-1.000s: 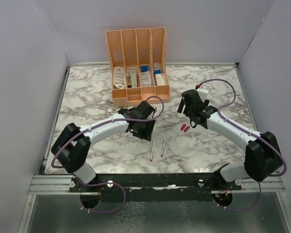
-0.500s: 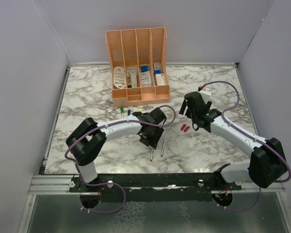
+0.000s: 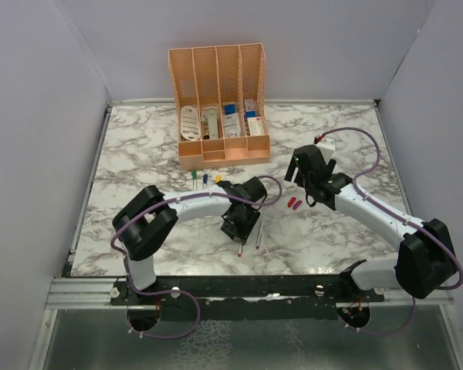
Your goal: Insert the pens into the pen caps
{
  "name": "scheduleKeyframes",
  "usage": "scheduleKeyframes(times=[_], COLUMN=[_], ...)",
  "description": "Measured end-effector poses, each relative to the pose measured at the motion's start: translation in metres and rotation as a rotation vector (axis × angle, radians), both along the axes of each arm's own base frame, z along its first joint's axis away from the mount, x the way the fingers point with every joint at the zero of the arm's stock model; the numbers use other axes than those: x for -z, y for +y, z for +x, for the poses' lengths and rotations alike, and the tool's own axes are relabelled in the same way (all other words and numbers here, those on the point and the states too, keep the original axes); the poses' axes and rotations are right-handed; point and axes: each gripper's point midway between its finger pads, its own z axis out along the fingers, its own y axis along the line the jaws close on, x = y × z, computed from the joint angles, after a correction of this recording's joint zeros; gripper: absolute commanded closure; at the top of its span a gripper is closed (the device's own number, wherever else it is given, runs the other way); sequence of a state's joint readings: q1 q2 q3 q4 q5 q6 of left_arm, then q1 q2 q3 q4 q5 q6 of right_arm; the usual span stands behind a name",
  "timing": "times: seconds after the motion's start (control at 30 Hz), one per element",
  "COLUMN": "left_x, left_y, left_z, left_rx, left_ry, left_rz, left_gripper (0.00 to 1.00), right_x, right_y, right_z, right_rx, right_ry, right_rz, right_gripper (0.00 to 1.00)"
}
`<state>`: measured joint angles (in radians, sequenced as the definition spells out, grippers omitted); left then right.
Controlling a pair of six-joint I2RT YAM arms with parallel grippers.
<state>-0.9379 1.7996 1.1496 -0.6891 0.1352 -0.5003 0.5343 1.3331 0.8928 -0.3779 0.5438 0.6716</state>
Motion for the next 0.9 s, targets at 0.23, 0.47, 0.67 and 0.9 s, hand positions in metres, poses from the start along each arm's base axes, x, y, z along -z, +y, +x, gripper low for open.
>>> scheduleKeyframes(times=[0.23,0.47,0.67,0.9], left_x=[0.003,0.006,0.009,0.013], left_y=[0.003,0.009,0.013,0.019], left_z=[0.0,0.005,0.01,0.011], left_rx=[0.015,0.018,0.021,0.009], left_ry=[-0.005,-0.005,-0.014,-0.001], left_rz=[0.02,0.089,0.162,0.2], left_gripper=[0.59,0.63,0.64,0.73], right_x=[-0.002,-0.004,-0.004,-0.006], right_y=[0.003,0.003,0.003,0.004], right_z=[0.002,0.003,0.003,0.005], right_rx=[-0.009,-0.012,-0.017,-0.02], right_ry=[-0.008,-0.012,-0.013,-0.02], right_rz=[0.009,0.009,0.004,0.005], right_gripper=[0.24,0.24,0.24,0.24])
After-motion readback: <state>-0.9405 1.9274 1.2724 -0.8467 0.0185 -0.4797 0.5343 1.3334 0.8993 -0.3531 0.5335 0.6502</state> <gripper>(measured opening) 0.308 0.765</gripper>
